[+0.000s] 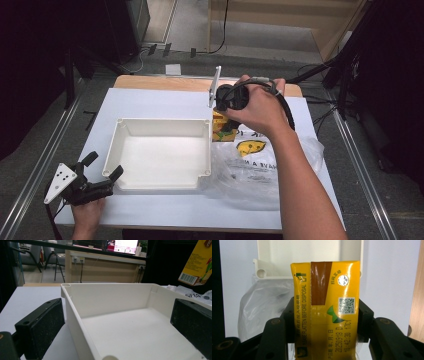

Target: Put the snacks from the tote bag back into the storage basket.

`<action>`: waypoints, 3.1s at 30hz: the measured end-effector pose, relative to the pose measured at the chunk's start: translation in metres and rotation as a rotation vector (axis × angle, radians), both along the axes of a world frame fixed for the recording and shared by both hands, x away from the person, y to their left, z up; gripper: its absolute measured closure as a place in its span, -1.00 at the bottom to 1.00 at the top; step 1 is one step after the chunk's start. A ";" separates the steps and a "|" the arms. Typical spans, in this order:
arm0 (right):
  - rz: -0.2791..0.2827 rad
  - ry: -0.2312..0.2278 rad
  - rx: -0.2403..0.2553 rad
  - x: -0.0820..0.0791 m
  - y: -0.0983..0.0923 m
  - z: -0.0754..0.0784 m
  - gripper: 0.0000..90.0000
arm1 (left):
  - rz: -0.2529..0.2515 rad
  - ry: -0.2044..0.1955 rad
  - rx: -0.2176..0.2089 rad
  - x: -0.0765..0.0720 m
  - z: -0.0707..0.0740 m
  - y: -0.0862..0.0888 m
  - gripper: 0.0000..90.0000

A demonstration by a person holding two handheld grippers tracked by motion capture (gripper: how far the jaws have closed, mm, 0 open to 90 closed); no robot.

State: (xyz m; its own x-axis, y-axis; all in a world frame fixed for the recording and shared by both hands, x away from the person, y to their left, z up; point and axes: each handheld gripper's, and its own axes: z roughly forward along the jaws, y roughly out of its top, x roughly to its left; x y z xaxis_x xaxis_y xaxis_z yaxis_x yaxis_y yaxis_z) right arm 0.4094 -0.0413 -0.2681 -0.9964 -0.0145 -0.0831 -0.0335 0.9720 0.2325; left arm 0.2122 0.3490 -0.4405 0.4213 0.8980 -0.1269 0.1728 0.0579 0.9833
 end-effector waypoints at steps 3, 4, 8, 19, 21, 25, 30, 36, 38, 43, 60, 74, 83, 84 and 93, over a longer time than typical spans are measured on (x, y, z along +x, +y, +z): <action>0.008 0.004 -0.003 0.000 0.005 0.000 0.16 | 0.000 -0.001 -0.001 0.000 0.000 0.000 -1.00; 0.009 -0.001 -0.002 0.000 0.007 0.000 0.16 | 0.000 -0.001 -0.002 0.000 0.000 0.000 -1.00; 0.016 0.004 0.001 0.001 0.012 -0.001 0.16 | -0.001 -0.001 -0.002 0.000 0.000 0.001 -1.00; 0.025 0.016 0.018 0.002 0.028 -0.004 0.16 | -0.005 0.001 -0.006 0.000 0.000 0.000 -1.00; 0.030 0.019 0.019 0.003 0.031 -0.005 0.16 | -0.005 0.000 -0.008 -0.001 0.000 0.001 -1.00; 0.034 0.021 0.020 0.005 0.038 -0.007 0.16 | -0.005 -0.001 -0.005 -0.001 0.000 0.000 -1.00; 0.033 0.025 0.015 0.006 0.045 -0.009 0.16 | -0.005 -0.002 -0.002 -0.002 0.000 0.000 -1.00; 0.044 0.031 0.014 0.007 0.055 -0.012 0.16 | -0.006 -0.006 0.004 -0.003 -0.001 -0.002 -1.00; 0.050 0.032 0.016 0.008 0.058 -0.013 0.16 | -0.008 -0.005 0.012 -0.004 -0.001 -0.003 -1.00; 0.053 0.034 0.020 0.008 0.064 -0.014 0.16 | -0.008 -0.005 0.034 -0.004 -0.001 -0.006 -1.00; 0.052 0.049 0.031 0.011 0.074 -0.023 0.16 | -0.012 -0.007 0.020 -0.005 -0.001 -0.005 -1.00; 0.039 0.054 0.061 0.013 0.073 -0.031 0.16 | -0.018 -0.011 0.017 -0.005 -0.001 -0.003 -1.00; 0.044 0.064 0.045 0.012 0.076 -0.036 0.16 | -0.018 -0.011 0.014 -0.005 -0.001 -0.003 -1.00; 0.049 0.065 0.051 0.013 0.076 -0.038 0.16 | -0.019 -0.010 0.015 -0.005 -0.001 -0.003 -1.00; 0.040 0.080 0.046 0.013 0.074 -0.050 0.16 | -0.018 -0.010 0.015 -0.005 -0.001 -0.003 -1.00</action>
State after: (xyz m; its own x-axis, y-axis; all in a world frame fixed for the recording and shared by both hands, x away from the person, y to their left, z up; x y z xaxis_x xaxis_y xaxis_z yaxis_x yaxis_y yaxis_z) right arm 0.4228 0.0328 -0.3184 -0.9986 -0.0529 -0.0045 -0.0520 0.9585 0.2804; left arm 0.2071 0.3460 -0.4410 0.4389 0.8920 -0.1087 0.1637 0.0396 0.9857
